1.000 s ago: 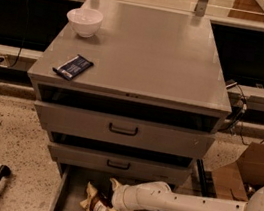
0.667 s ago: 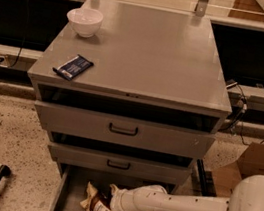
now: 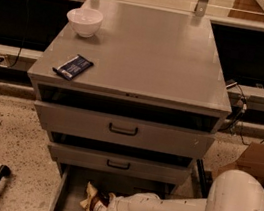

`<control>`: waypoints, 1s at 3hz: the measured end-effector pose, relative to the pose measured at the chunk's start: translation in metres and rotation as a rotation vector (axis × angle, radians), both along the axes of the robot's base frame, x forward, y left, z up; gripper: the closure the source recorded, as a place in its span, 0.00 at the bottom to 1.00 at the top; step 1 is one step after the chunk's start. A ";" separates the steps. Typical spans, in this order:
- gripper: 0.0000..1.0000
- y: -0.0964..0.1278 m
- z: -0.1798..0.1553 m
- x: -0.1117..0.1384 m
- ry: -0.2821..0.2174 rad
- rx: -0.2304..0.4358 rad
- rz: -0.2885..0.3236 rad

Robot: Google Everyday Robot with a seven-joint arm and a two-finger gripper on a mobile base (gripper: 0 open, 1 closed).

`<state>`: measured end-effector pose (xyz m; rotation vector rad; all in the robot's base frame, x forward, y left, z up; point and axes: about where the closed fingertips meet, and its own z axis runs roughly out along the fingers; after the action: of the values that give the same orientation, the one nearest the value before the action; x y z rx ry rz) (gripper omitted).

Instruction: Pick brown chip bag from bottom drawer and place on counter

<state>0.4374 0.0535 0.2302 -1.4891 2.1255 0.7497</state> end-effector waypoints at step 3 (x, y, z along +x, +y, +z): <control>0.65 -0.003 -0.013 0.012 -0.094 0.036 -0.042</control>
Offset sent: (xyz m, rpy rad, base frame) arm 0.0182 -0.0031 -0.0195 0.0738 -0.0806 -0.0822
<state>0.4498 0.0506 0.2169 -1.4289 2.0566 0.6856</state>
